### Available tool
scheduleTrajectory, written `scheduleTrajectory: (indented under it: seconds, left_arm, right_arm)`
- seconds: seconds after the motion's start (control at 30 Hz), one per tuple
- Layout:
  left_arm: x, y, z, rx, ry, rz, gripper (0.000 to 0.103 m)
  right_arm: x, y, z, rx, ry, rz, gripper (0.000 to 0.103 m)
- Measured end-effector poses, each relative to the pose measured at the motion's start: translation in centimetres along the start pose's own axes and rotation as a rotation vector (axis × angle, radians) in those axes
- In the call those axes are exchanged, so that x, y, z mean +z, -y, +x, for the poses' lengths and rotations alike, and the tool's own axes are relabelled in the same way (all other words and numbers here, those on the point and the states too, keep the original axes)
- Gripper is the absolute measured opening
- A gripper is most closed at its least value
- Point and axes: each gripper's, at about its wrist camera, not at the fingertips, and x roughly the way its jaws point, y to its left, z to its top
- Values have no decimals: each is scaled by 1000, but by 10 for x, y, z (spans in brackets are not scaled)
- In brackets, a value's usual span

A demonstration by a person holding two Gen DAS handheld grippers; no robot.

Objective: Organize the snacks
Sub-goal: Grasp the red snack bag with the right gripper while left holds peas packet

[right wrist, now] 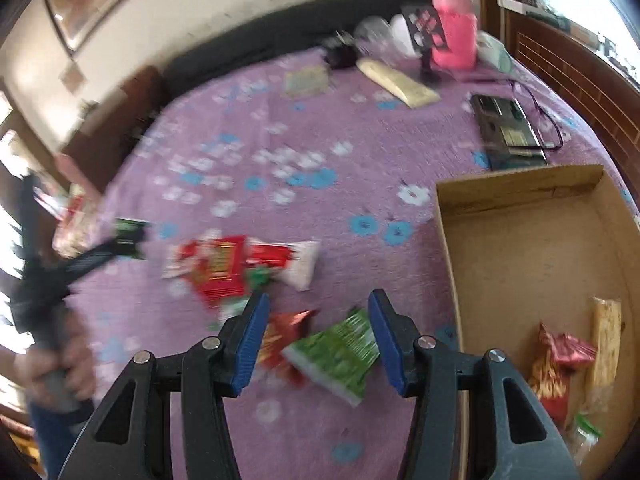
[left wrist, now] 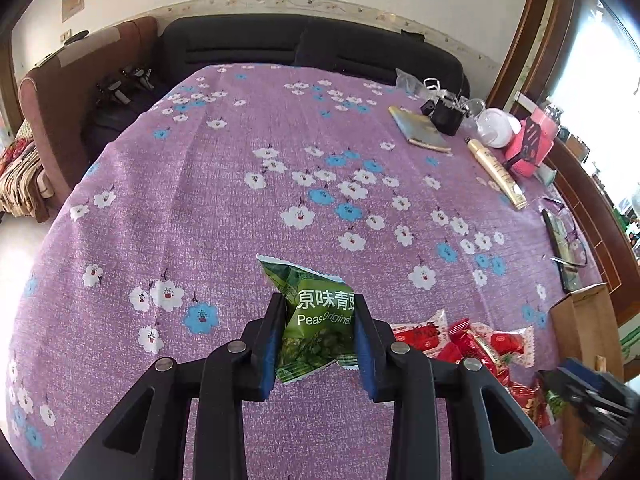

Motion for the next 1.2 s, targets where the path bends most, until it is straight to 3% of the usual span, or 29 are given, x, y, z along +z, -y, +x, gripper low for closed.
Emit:
scheduleTrajectory:
  seconds: [0.07,0.2,0.27,0.43,0.87,1.07,1.2]
  left_arm:
    - [1,1,-3,-1,10,3,33]
    - [2,0,-7,-16,18,-2,33]
    - [3,-1,-8,-22,18,-10,33]
    - [2,-1,-7,-29,16,-14,33]
    - [5,-13,-12,-32,30,-54,33]
    - [6,-14,-11,-26,32,-51,33]
    - [5,-12,-11,-26,33,-43,33]
  right_arm:
    - [-6,0,9,31,-45,-6,51]
    - [-40,-25,1,240,-154,-45,51]
    - [-58,-43,-11,288,-157,-127,51]
    - [-62,-57,-35,241,-50,-237,51]
    - [-84,-114,-13,339,-132,-335,51]
    - [-98,-133,5,290,-178,-406,49]
    - [-107,-136,1,248,-147,-447,44]
